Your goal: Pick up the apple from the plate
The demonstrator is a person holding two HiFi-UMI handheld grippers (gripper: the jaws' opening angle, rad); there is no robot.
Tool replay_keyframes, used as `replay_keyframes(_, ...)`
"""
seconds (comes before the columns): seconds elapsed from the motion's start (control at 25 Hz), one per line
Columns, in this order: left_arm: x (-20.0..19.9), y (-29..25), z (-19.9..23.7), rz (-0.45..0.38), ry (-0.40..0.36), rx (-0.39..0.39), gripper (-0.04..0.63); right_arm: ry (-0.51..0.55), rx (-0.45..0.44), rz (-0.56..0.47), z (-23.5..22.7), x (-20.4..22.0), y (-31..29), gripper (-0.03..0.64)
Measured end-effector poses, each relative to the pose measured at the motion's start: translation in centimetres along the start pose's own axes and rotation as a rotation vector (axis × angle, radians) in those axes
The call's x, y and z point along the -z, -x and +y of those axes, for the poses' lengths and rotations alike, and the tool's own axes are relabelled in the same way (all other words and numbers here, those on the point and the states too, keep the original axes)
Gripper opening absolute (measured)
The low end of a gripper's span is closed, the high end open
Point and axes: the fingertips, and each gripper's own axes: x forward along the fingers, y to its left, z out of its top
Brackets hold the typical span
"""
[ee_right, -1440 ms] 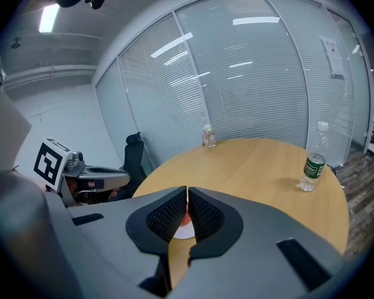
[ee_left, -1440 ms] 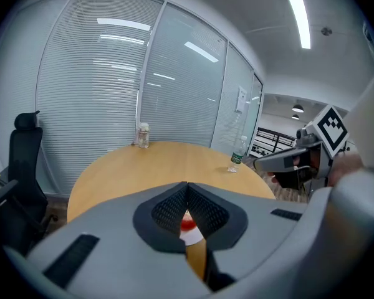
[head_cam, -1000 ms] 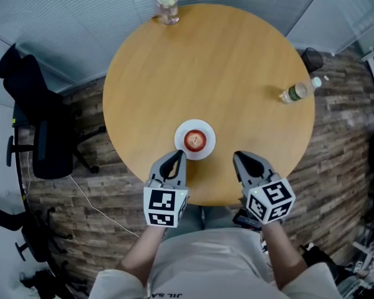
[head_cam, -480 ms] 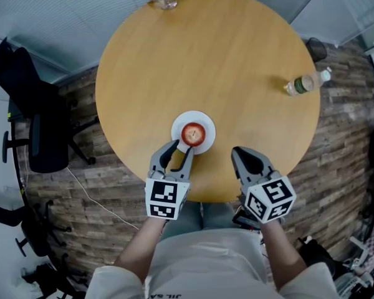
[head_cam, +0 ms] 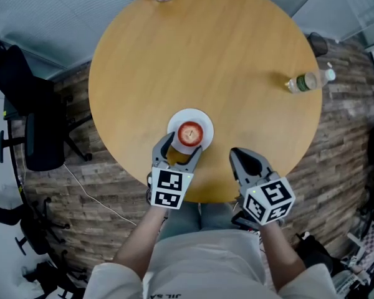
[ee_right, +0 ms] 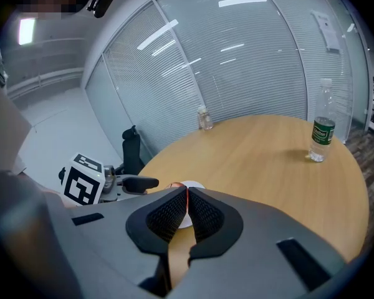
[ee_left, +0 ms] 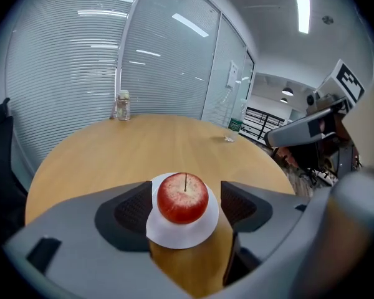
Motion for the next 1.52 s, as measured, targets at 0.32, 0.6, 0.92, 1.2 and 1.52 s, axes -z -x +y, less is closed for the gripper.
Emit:
replay_keyframes(0.32,1.9,-2.8,0.5,0.063,0.019,-0.005,0.394,-0.015,0.003,0.022,-0.5,0.4,-0.2,0.032)
replay_keyframes(0.6,2.3,-4.3,0.4,0.092,0.007,0.000,0.410,-0.027,0.013,0.033,-1.2,0.7,0.0,0.032)
replay_keyframes(0.92,3.0,-5.4,0.5,0.131,0.016,-0.001,0.404,-0.034,0.017,0.041,-1.6,1.0,0.0,0.032)
replay_keyframes(1.2,3.0,-5.3,0.6,0.134,0.017,-0.011,0.397,-0.036,0.014,0.036,-1.6,0.9,-0.2,0.032)
replay_keyframes(1.52,2.2,-4.5,0.9,0.117,0.018,-0.012,0.397,-0.025,0.001,0.021,-1.1,0.2,-0.2,0.032)
